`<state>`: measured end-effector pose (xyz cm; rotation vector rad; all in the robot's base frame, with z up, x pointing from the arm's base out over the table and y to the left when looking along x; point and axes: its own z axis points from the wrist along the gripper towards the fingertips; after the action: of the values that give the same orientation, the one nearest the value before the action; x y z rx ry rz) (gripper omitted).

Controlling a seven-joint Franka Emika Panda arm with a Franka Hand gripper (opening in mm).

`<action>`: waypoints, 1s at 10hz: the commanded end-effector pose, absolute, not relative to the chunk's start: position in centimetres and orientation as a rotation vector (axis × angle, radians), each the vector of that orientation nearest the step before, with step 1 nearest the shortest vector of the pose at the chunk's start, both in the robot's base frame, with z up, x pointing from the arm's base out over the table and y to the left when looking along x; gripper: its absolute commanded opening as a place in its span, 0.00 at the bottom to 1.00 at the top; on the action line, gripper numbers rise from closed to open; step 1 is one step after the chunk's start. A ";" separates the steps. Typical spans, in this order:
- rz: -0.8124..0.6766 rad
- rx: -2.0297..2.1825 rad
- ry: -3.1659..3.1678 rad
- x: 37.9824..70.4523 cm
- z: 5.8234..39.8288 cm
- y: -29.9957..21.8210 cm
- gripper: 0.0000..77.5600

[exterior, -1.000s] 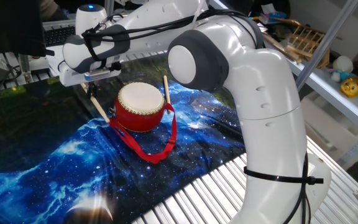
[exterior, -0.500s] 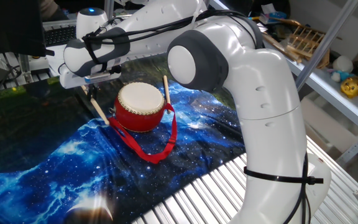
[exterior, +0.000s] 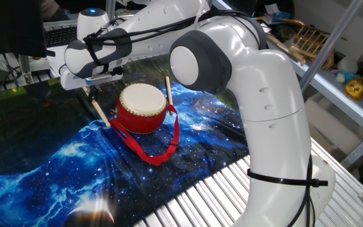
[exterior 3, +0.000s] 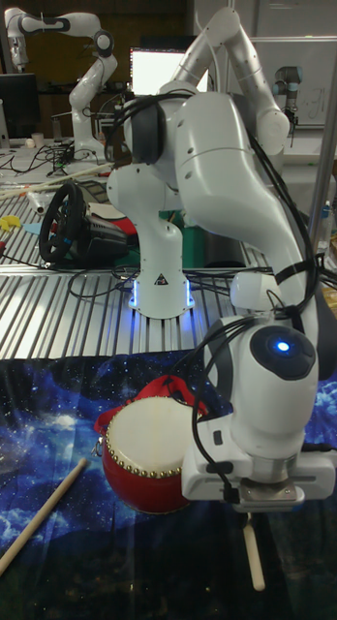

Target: Play the drum

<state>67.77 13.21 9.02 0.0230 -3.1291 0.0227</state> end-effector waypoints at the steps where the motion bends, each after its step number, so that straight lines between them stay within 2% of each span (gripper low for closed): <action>1: 0.025 0.025 -3.134 67.9 9.4 13.3 0.02; 10: 0.037 -0.033 -3.129 67.5 10.8 14.5 0.02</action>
<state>67.69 13.66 9.44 0.0137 -3.1308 0.0245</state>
